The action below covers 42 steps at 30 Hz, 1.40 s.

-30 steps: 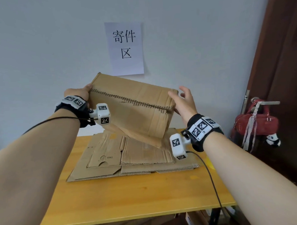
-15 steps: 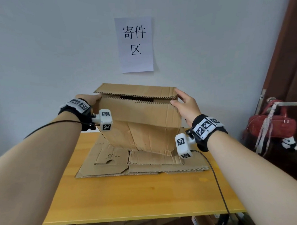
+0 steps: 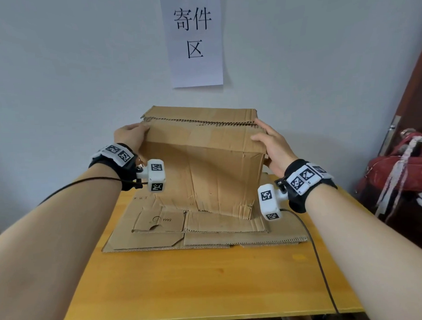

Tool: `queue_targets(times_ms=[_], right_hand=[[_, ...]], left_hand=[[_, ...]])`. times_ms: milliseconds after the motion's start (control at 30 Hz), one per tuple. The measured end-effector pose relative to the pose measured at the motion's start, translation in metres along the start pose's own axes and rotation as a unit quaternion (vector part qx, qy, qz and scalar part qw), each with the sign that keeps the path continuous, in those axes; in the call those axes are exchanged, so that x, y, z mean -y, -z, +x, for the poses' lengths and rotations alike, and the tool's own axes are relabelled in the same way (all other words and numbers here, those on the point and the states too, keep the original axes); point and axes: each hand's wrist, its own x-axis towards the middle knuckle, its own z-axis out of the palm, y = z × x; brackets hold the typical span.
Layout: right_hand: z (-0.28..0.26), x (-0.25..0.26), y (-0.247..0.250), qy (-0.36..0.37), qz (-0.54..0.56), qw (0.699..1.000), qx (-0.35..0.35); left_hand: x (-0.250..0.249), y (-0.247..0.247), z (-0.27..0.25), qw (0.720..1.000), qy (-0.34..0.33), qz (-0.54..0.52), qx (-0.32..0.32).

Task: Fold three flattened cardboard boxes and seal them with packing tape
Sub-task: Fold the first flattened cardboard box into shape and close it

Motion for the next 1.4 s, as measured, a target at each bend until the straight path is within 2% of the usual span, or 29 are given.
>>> queue_targets(times_ms=[100,200,333,433,567,667,767,867,1000,1067,1200,1400], right_hand=[[0.007,-0.012,0.003,-0.051,0.072,0.996,0.007],[0.012,-0.024,0.001,-0.058,0.095,0.994,-0.011],[0.016,-0.036,0.002,-0.049,0.129,0.989,-0.045],[0.012,-0.040,-0.001,-0.001,0.099,0.995,-0.033],[0.017,-0.044,0.001,0.044,0.045,0.994,-0.094],[0.017,-0.041,0.006,0.041,0.050,0.987,-0.150],[0.015,-0.045,0.008,0.032,0.031,0.986,-0.158],[0.008,-0.058,0.008,-0.016,0.007,0.990,-0.142],[0.004,-0.090,0.014,-0.187,0.043,0.972,-0.134],[-0.002,-0.102,0.015,-0.243,0.059,0.960,-0.125],[-0.016,-0.113,0.012,-0.274,0.075,0.956,-0.079],[-0.009,-0.130,0.015,-0.303,0.074,0.946,-0.087]], left_hand=[[0.009,-0.012,0.005,1.000,-0.020,-0.012,0.019],[0.016,-0.022,0.009,0.999,-0.030,-0.003,0.032],[0.026,-0.031,0.014,0.998,-0.003,0.041,0.055],[0.029,-0.038,0.011,0.995,-0.003,0.057,0.077],[0.029,-0.043,0.009,0.997,-0.024,0.034,0.062],[0.033,-0.043,0.005,0.999,-0.023,-0.006,0.044],[0.046,-0.041,0.003,0.997,0.019,-0.051,0.062],[0.066,-0.035,0.004,0.991,0.085,-0.065,0.084],[0.096,-0.027,0.008,0.980,0.144,-0.045,0.131],[0.111,-0.023,0.012,0.974,0.161,-0.027,0.155],[0.130,-0.021,0.008,0.963,0.190,-0.017,0.189],[0.142,-0.020,0.016,0.962,0.194,0.023,0.192]])
